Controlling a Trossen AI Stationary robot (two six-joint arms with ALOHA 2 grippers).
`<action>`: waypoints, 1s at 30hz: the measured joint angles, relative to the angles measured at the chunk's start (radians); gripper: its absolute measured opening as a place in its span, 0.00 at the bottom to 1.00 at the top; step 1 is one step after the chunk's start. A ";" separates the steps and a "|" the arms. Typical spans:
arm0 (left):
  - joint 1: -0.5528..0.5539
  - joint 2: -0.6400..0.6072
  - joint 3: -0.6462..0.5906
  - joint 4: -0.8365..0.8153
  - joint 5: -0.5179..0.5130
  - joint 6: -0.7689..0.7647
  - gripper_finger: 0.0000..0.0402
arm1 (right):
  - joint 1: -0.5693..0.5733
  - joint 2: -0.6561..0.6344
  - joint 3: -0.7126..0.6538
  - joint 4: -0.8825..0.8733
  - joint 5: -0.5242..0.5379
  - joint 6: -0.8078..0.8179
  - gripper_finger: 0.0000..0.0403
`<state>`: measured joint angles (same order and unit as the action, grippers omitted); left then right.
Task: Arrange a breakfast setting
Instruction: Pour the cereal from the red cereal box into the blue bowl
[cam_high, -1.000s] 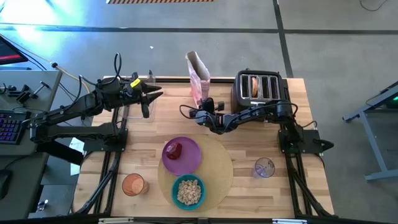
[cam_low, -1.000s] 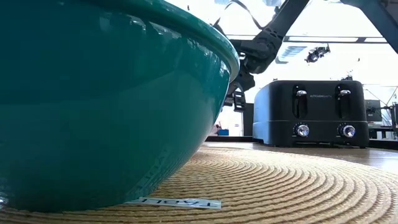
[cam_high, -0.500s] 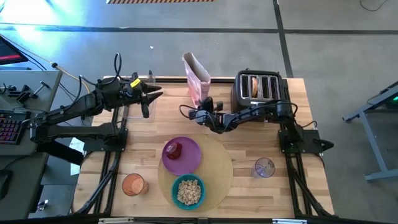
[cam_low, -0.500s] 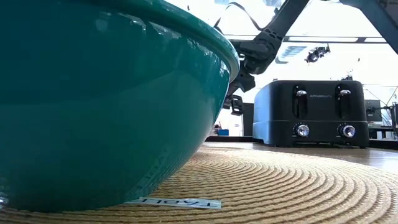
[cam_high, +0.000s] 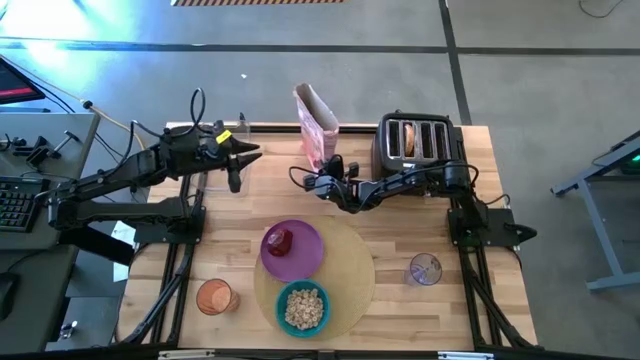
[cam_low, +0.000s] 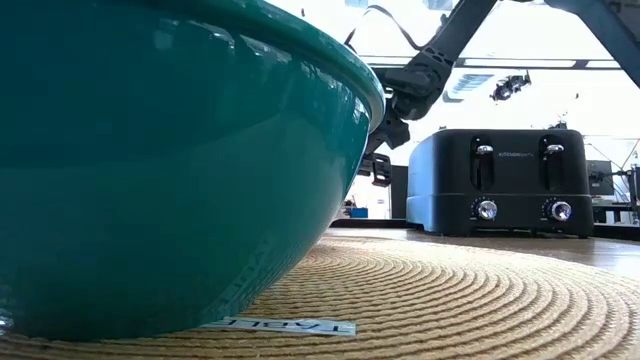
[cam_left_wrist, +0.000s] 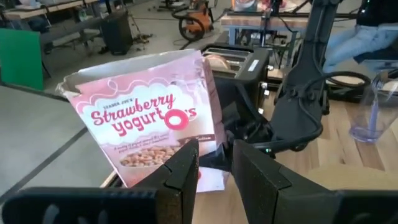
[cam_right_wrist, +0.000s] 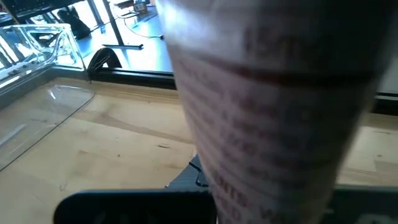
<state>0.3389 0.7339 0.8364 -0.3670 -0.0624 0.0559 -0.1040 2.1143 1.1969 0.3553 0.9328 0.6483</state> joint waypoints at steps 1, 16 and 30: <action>0.000 0.000 0.000 -0.001 0.000 0.000 0.22 | 0.000 0.000 0.000 0.000 -0.007 0.000 0.00; -0.019 -0.001 0.000 -0.085 0.093 0.003 0.22 | 0.027 0.001 0.000 -0.026 0.058 -0.002 0.00; -0.019 -0.001 0.000 -0.085 0.092 -0.002 0.22 | 0.047 0.001 0.025 -0.023 0.104 -0.104 0.00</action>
<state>0.3195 0.7330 0.8364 -0.4522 0.0296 0.0544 -0.0574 2.1155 1.2216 0.3320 1.0367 0.5441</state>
